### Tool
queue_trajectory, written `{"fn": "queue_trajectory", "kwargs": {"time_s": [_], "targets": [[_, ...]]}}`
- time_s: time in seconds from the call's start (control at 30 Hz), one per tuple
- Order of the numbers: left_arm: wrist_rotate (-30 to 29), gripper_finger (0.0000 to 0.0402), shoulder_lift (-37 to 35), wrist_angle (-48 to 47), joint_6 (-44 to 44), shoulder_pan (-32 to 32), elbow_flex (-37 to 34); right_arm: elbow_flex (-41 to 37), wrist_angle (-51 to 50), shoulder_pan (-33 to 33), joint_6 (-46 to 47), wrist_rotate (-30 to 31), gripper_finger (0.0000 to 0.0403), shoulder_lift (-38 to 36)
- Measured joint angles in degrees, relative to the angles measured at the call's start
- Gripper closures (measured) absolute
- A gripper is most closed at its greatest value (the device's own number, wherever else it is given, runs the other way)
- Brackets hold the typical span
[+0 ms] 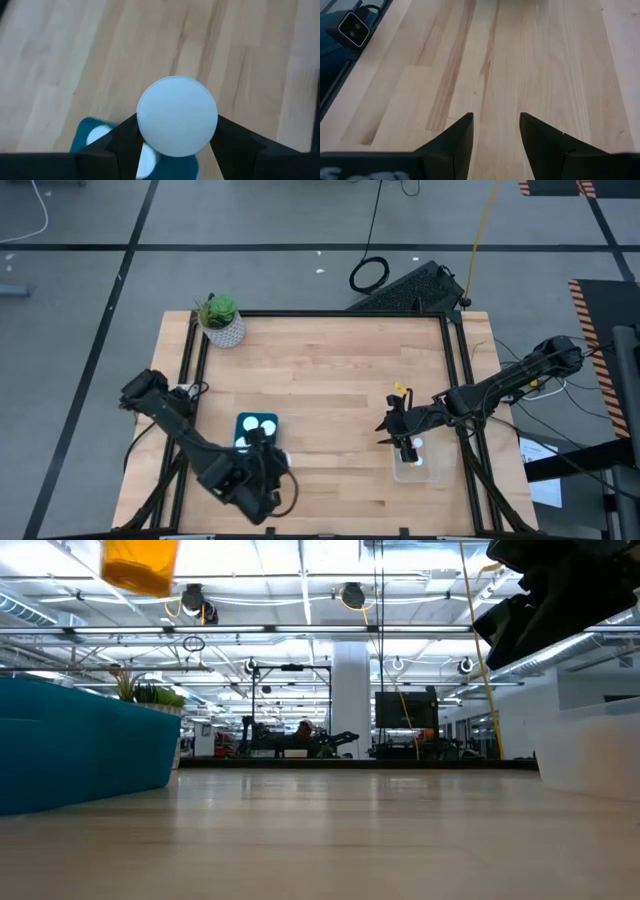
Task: Pick and place medicine bottles into bin by pill shape (circle, oval)
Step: Put the orange bottled capsule into the blue bin
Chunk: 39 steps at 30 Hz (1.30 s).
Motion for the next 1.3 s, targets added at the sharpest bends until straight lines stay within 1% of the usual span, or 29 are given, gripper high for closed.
{"fn": "queue_trajectory", "kwargs": {"time_s": [0.13,0.37,0.47,0.7,0.83,0.97,1.07,1.17,1.3], "targets": [[-0.9,0.019,-1.1,-5.5,-5.4,-2.4,0.0,0.0,1.3,0.0,0.0,0.0,0.025,0.0],[-3.4,0.019,-2.1,-7.9,-12.6,-7.2,-0.7,0.0,2.1,0.0,1.1,-0.1,0.025,0.0],[-4.4,0.019,-2.0,-8.0,-16.7,-9.1,-3.1,0.0,2.2,0.0,1.5,-0.1,0.025,0.0],[-3.9,0.019,-2.0,-7.9,-25.9,-12.3,-10.2,0.0,3.6,0.0,1.5,-0.1,0.025,0.0],[-3.4,0.019,-4.3,-7.4,-30.5,-14.0,-14.0,0.0,4.4,0.0,1.4,-0.1,0.025,0.0],[-3.4,0.019,-8.1,-4.0,-34.1,-15.6,-19.1,0.0,5.2,0.0,1.1,-0.1,0.025,0.0],[-3.4,0.019,-10.5,2.4,-35.0,-16.0,-24.2,0.0,5.1,0.0,0.8,-0.1,0.025,0.0],[-3.4,0.019,-11.0,6.5,-35.2,-15.7,-28.8,0.0,5.1,0.0,0.0,-0.1,0.025,0.0],[-2.6,0.019,-11.0,8.5,-36.7,-14.9,-32.9,0.0,5.1,0.0,-0.5,-0.2,0.025,0.0]]}}
